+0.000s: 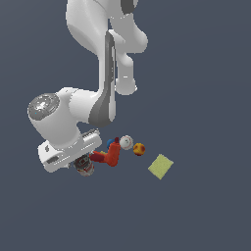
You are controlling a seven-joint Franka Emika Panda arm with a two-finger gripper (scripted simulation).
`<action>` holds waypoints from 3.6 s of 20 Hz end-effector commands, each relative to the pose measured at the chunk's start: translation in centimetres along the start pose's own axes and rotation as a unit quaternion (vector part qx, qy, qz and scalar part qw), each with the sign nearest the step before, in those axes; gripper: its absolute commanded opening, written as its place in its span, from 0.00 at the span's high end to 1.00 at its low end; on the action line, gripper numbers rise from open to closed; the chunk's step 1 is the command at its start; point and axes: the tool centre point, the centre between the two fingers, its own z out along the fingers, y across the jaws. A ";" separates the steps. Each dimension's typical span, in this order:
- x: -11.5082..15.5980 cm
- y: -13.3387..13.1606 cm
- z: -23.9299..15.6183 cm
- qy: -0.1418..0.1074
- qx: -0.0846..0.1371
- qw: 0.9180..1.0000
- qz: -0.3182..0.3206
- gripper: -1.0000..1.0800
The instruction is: Pick up a designated object from a clutter of objects.
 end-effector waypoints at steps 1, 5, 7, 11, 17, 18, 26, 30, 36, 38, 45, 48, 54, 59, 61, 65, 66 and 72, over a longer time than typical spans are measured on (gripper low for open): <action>0.0 0.0 0.0 0.000 0.000 1.000 0.000 0.04; 0.0 0.0 0.6 0.000 0.000 1.000 0.000 0.04; 0.0 0.0 1.4 0.000 0.000 1.000 0.000 0.04; -0.1 0.0 3.6 0.000 0.000 1.000 -0.001 0.04; 0.0 0.0 5.1 0.000 0.000 1.000 -0.002 0.04; 0.0 0.0 5.1 0.000 0.000 1.000 -0.002 0.04; 0.0 0.1 5.1 0.000 0.000 1.000 -0.002 1.00; 0.0 0.1 5.1 0.000 0.000 1.000 -0.002 1.00; 0.3 -0.4 4.1 0.000 0.000 1.000 -0.002 1.00; 0.5 -0.8 3.3 0.000 0.000 1.000 -0.002 1.00; 2.0 -3.2 -1.5 0.000 0.000 1.000 -0.002 1.00; 2.9 -4.7 -4.4 0.000 -0.001 1.000 -0.002 1.00; 5.0 -8.0 -11.0 -0.001 -0.001 1.000 -0.002 1.00; 6.7 -10.6 -16.4 -0.001 -0.001 1.000 -0.002 1.00; 7.4 -11.6 -18.6 -0.001 -0.001 1.000 -0.002 1.00; 8.8 -13.6 -22.8 0.000 -0.001 1.000 -0.002 1.00; 9.2 -14.1 -23.9 0.000 -0.001 1.000 -0.002 1.00; 11.1 -16.6 -29.2 0.000 0.000 1.000 -0.002 1.00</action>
